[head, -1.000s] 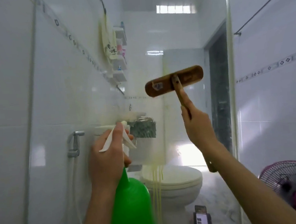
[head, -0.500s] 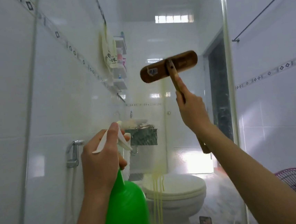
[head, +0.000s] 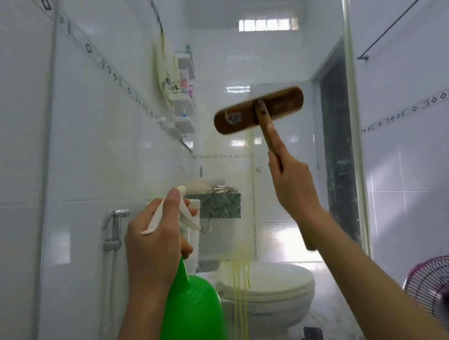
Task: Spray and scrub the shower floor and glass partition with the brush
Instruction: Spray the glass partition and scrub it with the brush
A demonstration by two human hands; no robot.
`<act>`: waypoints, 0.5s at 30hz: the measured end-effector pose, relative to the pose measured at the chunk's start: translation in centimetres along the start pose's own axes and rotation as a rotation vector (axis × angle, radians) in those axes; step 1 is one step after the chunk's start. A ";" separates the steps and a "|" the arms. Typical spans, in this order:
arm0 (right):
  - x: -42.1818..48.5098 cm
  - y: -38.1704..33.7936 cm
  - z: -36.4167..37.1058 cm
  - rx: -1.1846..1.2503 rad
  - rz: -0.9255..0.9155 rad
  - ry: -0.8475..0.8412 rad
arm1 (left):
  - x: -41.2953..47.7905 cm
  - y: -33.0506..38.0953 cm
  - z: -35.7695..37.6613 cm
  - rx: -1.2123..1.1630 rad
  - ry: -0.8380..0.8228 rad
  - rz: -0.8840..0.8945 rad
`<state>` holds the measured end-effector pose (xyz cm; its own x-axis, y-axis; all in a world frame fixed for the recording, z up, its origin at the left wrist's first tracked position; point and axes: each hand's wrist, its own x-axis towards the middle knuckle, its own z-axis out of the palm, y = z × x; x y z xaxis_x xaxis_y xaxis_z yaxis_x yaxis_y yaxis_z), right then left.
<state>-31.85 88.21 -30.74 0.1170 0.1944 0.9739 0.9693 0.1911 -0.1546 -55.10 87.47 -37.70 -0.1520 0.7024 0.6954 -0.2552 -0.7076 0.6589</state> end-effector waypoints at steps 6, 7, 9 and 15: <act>-9.5 1.9 -0.5 0.009 0.046 -0.092 | -0.3 -0.4 -0.7 0.033 0.008 -0.010; -7.2 1.5 -0.3 -0.008 0.015 -0.077 | -0.4 -0.5 -0.7 0.041 0.007 -0.012; -1.6 0.1 -0.1 -0.031 -0.042 -0.055 | -0.7 -0.7 -0.7 0.040 0.015 -0.024; -5.6 0.9 0.2 0.019 0.037 -0.079 | -1.3 -1.3 -0.5 0.037 0.020 -0.045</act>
<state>-31.73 87.50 -36.37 0.1343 0.2767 0.9515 0.9604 0.2002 -0.1937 -55.03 87.50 -39.65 -0.1604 0.7350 0.6588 -0.2264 -0.6770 0.7003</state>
